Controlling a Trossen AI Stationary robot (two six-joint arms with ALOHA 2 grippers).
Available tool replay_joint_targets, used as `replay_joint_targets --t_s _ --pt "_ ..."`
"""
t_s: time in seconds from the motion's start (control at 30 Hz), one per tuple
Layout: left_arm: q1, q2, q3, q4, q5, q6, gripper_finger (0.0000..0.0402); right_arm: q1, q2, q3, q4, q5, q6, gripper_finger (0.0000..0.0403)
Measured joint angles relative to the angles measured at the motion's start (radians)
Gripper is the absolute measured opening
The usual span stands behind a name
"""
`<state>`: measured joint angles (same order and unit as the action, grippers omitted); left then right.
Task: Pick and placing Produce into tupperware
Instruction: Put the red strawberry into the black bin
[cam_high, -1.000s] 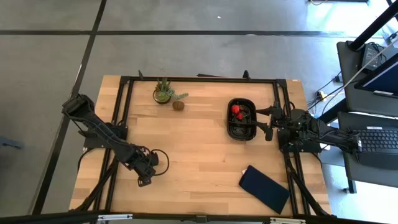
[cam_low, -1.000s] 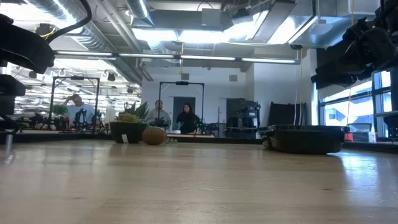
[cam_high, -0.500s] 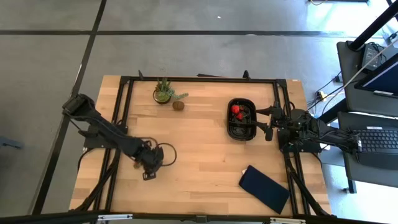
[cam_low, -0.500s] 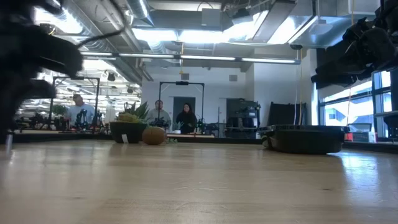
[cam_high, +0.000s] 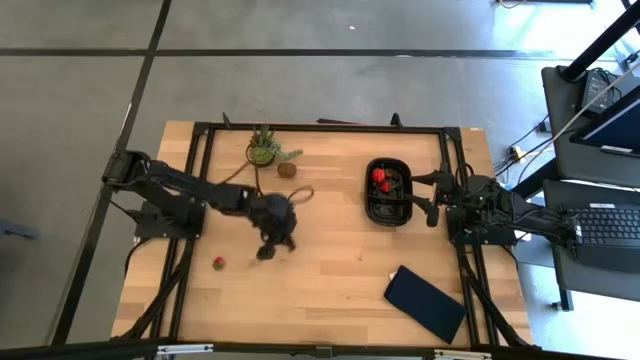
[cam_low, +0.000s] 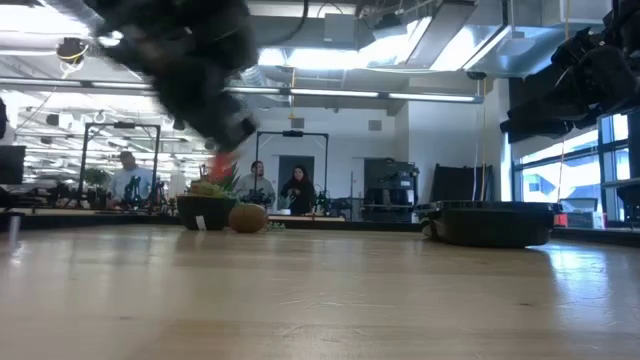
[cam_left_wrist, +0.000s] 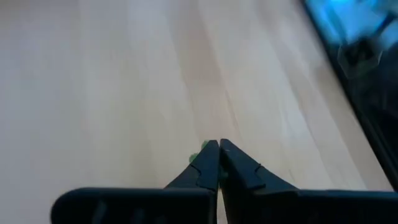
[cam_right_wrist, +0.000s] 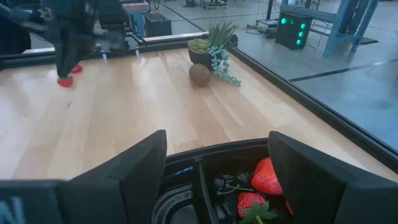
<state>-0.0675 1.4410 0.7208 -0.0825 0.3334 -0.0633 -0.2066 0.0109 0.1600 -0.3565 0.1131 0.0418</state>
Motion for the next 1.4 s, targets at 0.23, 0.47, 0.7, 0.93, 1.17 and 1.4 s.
replay_joint_targets --t_s 0.23,0.47,0.7,0.93,1.17,1.4 --pt "0.169 0.000 0.000 0.440 0.050 0.206 0.0002 0.000 0.000 0.000 0.000 0.000 -0.001 0.0282" --pt "0.260 0.028 0.020 0.782 0.031 0.252 0.0001 0.000 0.000 0.000 0.000 0.000 0.000 0.0282" --pt "0.297 0.222 0.277 0.630 -0.017 0.256 0.0001 0.000 0.000 0.000 -0.001 0.000 0.002 0.0282" --pt "0.324 0.441 0.645 0.341 -0.016 0.258 0.0000 0.000 0.000 0.000 -0.020 0.000 0.006 0.0282" --pt "0.336 0.620 0.951 0.084 -0.017 0.258 0.0000 0.000 0.000 0.000 -0.041 0.000 0.008 0.0282" --pt "0.336 0.781 1.113 -0.036 -0.044 0.256 0.0000 0.000 0.000 0.000 -0.040 0.000 0.008 0.0282"
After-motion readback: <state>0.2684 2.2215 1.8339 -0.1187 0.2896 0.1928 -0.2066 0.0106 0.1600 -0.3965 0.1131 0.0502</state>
